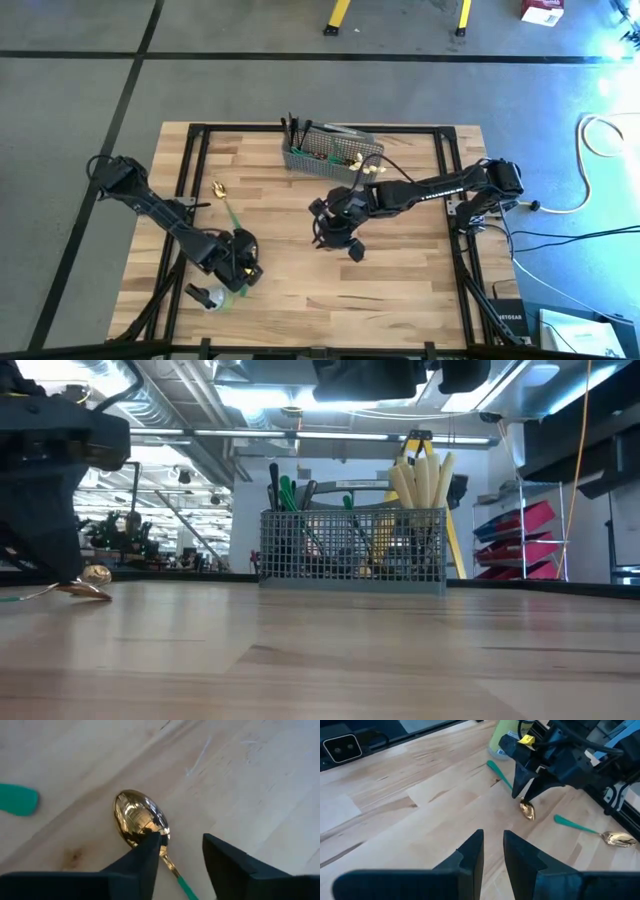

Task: Sort silverware
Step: Put the green spoon into the gray organizer

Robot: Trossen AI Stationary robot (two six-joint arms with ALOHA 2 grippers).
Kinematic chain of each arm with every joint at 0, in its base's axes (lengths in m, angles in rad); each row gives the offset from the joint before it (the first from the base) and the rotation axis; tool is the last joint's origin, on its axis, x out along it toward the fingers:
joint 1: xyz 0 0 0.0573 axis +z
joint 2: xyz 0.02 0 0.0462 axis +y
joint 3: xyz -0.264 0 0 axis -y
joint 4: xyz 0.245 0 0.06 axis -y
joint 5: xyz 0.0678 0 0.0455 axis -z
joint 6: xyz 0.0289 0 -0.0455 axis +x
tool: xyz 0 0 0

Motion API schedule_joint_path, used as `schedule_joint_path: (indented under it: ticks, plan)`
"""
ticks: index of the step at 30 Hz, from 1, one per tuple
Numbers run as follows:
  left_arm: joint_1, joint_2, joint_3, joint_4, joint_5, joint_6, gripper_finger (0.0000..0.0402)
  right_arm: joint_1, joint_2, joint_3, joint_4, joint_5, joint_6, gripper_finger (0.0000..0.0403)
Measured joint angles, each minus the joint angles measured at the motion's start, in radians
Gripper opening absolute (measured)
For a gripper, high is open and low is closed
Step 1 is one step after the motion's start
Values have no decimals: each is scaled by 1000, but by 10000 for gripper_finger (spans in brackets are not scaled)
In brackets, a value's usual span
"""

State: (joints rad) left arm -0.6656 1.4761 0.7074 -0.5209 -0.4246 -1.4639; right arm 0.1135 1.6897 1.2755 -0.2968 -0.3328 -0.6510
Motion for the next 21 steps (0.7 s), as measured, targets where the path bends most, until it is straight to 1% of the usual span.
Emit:
schedule_joint_path:
  ticks: [5,9,16,18,21]
  plan:
    - [7,-1,0,15,11,9,167,0,0,0,-2,0,25,57]
    - [6,-1,0,34,-10,53,170,0,0,0,-14,0,29,57]
    - [1,-3,0,-9,-32,19,170,0,0,0,-18,0,43,57]
    - [-10,-3,10,-27,-59,28,170,0,0,0,-19,0,43,57]
    - [-28,-3,45,-72,-138,11,170,0,0,0,-19,0,44,57]
